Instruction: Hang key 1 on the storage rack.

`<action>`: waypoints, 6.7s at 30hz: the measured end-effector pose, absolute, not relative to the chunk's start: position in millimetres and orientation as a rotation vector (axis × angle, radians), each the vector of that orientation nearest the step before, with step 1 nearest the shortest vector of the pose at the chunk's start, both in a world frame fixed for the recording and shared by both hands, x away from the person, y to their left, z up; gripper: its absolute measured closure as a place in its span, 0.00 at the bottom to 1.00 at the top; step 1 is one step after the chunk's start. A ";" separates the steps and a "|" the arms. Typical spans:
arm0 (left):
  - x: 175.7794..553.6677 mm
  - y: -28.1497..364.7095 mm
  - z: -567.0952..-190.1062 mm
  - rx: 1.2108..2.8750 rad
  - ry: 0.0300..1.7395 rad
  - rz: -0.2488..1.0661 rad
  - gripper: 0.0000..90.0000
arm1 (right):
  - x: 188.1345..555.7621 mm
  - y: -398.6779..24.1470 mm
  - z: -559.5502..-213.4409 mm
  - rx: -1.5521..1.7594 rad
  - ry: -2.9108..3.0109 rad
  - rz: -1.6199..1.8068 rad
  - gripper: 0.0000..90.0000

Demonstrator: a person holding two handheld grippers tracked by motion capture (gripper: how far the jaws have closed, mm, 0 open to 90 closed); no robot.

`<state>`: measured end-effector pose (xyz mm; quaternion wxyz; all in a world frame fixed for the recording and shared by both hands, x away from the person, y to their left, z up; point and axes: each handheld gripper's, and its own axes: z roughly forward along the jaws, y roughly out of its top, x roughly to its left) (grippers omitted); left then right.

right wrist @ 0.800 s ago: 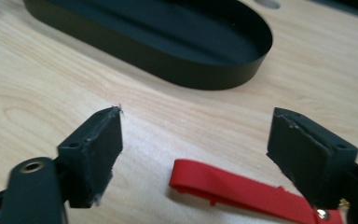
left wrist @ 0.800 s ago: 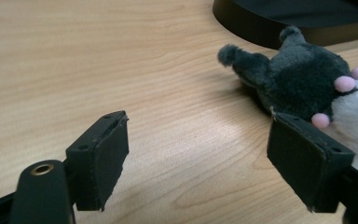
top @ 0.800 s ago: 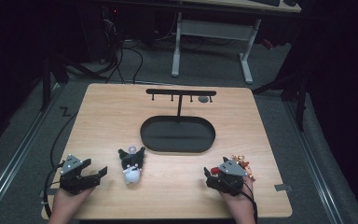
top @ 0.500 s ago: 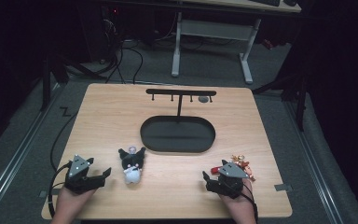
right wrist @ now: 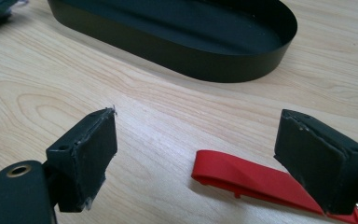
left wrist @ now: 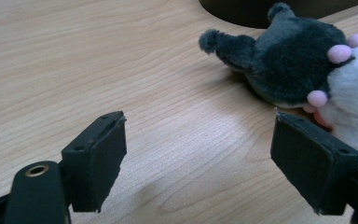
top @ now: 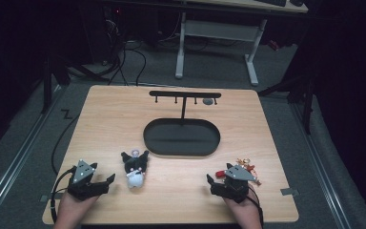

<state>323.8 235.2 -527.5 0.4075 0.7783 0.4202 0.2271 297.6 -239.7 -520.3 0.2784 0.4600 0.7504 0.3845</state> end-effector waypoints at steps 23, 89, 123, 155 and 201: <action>326.3 219.2 -527.3 1.960 0.988 0.553 0.19 | 293.5 -236.9 -516.3 1.268 2.162 0.946 0.24; 322.6 209.6 -523.4 1.989 0.875 0.395 0.19 | 335.9 -330.8 -464.7 1.719 2.395 0.252 0.39; 321.9 210.6 -524.3 2.002 0.886 0.382 0.19 | 372.4 -320.3 -486.6 1.698 2.456 0.169 0.66; 320.5 209.3 -523.6 2.014 0.861 0.376 0.20 | 363.6 -291.6 -411.1 1.609 2.478 0.274 0.67; 320.0 216.5 -519.6 1.944 0.881 0.416 0.20 | 396.8 -265.5 -333.9 1.598 2.431 0.444 0.67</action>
